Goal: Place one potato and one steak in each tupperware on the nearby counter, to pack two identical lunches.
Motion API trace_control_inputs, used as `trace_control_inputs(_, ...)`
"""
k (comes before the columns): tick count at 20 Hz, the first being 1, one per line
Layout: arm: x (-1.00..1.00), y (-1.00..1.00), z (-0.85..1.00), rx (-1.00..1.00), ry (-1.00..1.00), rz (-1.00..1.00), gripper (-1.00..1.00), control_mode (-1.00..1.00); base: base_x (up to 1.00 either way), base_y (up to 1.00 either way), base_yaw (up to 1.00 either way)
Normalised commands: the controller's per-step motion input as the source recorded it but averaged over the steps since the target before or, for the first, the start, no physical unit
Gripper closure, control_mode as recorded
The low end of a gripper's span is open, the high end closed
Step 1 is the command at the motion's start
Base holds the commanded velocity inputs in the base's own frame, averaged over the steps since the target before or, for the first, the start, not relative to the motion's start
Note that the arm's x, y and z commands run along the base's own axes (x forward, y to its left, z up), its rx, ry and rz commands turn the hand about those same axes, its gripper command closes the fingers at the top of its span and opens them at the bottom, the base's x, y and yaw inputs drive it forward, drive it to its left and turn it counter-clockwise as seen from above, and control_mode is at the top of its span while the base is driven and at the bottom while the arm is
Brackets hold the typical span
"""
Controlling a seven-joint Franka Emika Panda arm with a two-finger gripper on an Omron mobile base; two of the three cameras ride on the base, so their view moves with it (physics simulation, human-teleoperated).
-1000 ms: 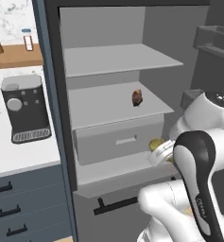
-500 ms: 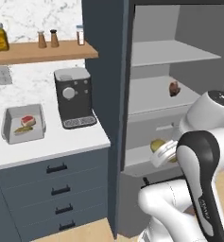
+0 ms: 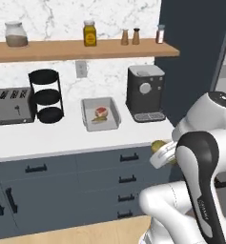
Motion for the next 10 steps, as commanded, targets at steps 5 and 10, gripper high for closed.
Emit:
trace_control_inputs(5,0.00,0.00,0.00,0.00,0.00,0.00,1.00,1.00,0.56,1.00,0.30)
trace_control_inputs(10,0.00,0.00,0.00,0.00,0.00,0.00,1.00,1.00,0.82,1.00,0.24)
